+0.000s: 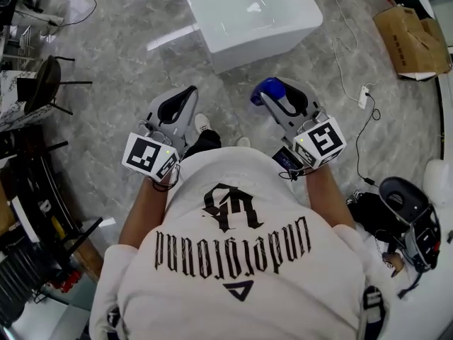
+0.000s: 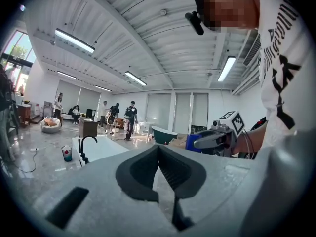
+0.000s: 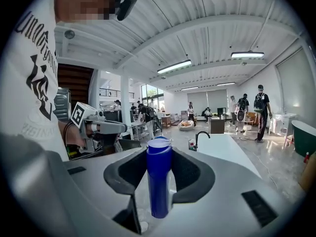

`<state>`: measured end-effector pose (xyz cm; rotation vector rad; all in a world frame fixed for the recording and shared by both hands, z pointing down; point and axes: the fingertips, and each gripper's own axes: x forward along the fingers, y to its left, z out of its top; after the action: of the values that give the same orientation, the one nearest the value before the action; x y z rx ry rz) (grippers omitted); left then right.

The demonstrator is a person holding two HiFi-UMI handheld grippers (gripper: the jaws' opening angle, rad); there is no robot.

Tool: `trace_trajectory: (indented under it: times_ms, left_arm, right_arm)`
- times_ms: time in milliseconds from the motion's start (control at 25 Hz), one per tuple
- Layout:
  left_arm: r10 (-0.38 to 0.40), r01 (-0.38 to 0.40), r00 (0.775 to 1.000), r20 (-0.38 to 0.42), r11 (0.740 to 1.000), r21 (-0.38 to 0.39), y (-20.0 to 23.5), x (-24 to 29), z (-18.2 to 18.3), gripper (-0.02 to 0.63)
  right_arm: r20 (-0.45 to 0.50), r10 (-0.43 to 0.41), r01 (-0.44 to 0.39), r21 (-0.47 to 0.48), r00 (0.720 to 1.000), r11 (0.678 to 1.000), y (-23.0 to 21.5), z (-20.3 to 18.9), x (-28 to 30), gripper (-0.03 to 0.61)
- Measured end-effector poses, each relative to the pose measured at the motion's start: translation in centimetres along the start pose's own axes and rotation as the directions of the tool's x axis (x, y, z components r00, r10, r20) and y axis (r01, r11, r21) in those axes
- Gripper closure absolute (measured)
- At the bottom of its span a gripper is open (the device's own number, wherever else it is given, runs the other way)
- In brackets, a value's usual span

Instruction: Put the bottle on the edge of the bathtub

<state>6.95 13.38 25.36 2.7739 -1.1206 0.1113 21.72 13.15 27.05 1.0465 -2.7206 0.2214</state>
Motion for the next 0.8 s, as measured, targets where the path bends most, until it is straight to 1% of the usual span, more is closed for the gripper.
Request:
trace_trajectory:
  times_ms: [280, 480, 640, 800]
  left_arm:
    - [-0.022, 0.022, 1.0, 0.016, 1.0, -0.013, 6.2, -0.7, 1.0, 0.598]
    - [-0.04, 0.041, 0.998, 0.04, 0.999, -0.015, 9.9, -1.0, 2.0, 0.598]
    - [-0.061, 0.061, 0.997, 0.046, 0.998, -0.004, 12.4, -1.8, 2.3, 0.598]
    - [-0.058, 0.058, 0.997, 0.056, 0.998, -0.011, 14.6, -2.9, 2.5, 0.598]
  right_arm:
    - [0.007, 0.005, -0.005, -0.022, 1.0, 1.0, 0.3, 3.1, 6.4, 0.423]
    - [0.014, -0.035, 0.036, -0.032, 0.999, 0.999, -0.3, 4.9, 9.7, 0.423]
    - [0.009, -0.061, 0.061, -0.038, 0.998, 0.997, -0.1, 5.5, 11.8, 0.423]
    - [0.006, -0.073, 0.074, -0.047, 0.997, 0.996, 0.3, 6.1, 13.7, 0.423]
